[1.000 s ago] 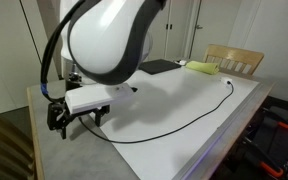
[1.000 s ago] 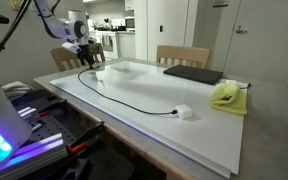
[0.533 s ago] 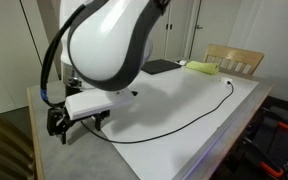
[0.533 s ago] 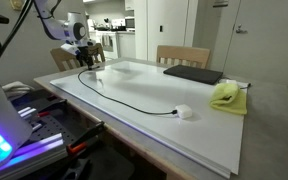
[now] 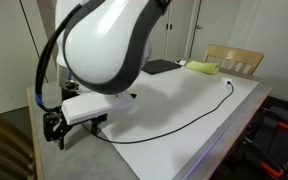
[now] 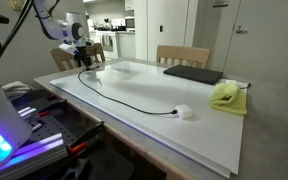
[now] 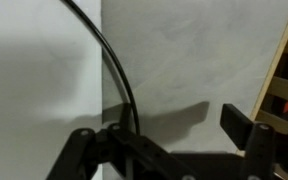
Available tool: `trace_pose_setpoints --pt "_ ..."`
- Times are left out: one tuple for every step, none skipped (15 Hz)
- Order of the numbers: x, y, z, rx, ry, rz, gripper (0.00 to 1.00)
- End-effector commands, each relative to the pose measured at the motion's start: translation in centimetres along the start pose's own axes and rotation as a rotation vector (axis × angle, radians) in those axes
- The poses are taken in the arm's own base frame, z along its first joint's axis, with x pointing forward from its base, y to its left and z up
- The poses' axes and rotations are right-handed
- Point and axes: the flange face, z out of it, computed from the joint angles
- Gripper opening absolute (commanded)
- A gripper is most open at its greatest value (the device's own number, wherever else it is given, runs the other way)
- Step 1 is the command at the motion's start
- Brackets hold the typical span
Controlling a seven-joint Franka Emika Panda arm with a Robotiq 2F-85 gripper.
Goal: Take the charger and position it in the center of the table
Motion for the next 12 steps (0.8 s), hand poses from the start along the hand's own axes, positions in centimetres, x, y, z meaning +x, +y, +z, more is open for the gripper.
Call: trace_pose_setpoints --pt "0.0 0.2 0.5 0.022 -0.008 -0.004 0.58" --pt "0.1 0.3 0.5 0.023 -0.005 -0.004 0.52" --pt "0.2 0.3 0.4 0.024 -0.004 -0.005 0.44" --pt "0.2 0.2 0.4 0.024 -0.002 -0.005 0.38" --pt "0.2 0.2 0.3 0.025 -0.002 -0.005 0.3" --pt "0.2 0.2 0.3 0.025 -0.002 -0.006 0.23" --pt "0.2 0.3 0.3 0.023 -0.003 -0.011 0.16" --pt "0.2 0.3 0.1 0.027 -0.004 -0.019 0.1" --pt "0.3 0.4 -0.2 0.015 0.0 -0.031 0.02" --pt "0.2 0.5 -0.5 0.015 0.005 -0.041 0.0" --pt "0.2 0.6 -0.9 0.002 0.007 -0.044 0.0" --pt "0.2 0.7 -1.2 -0.007 0.011 -0.039 0.0"
